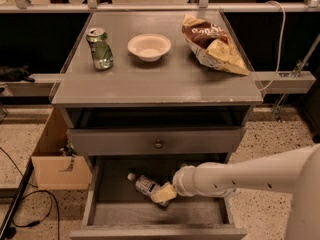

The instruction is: Pick blue plastic bottle from middle drawer and place on counter

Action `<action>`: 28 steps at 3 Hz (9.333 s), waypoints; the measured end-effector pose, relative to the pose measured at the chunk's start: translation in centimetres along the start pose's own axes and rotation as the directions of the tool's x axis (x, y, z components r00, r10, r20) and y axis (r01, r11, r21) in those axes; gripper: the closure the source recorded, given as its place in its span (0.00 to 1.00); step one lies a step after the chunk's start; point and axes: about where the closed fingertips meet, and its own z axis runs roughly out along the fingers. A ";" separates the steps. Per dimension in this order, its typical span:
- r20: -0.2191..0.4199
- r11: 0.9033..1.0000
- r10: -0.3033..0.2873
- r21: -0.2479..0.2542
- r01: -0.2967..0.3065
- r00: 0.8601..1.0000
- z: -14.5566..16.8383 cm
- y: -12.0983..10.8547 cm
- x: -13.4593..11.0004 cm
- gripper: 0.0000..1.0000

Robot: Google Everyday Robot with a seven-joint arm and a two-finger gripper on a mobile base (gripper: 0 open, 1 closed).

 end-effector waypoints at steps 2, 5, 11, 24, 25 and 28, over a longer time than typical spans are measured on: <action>-0.091 0.999 -0.032 0.010 0.033 0.995 4.2 -1.6 1.4 0.00; -0.149 1.000 -0.020 -0.004 0.020 0.989 7.0 0.0 4.7 0.00; -0.160 0.998 -0.017 -0.059 0.008 0.987 9.4 2.2 6.1 0.96; 0.436 0.906 -0.270 -0.188 0.380 0.858 -27.7 6.5 -0.7 1.00; 0.429 0.917 -0.264 -0.167 0.363 0.864 -28.1 6.1 0.3 1.00; 0.461 0.887 -0.378 -0.067 0.456 0.803 -34.2 0.9 -9.1 1.00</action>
Offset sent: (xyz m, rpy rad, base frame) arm 0.0237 0.0049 -0.0715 -0.1367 0.0908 0.0483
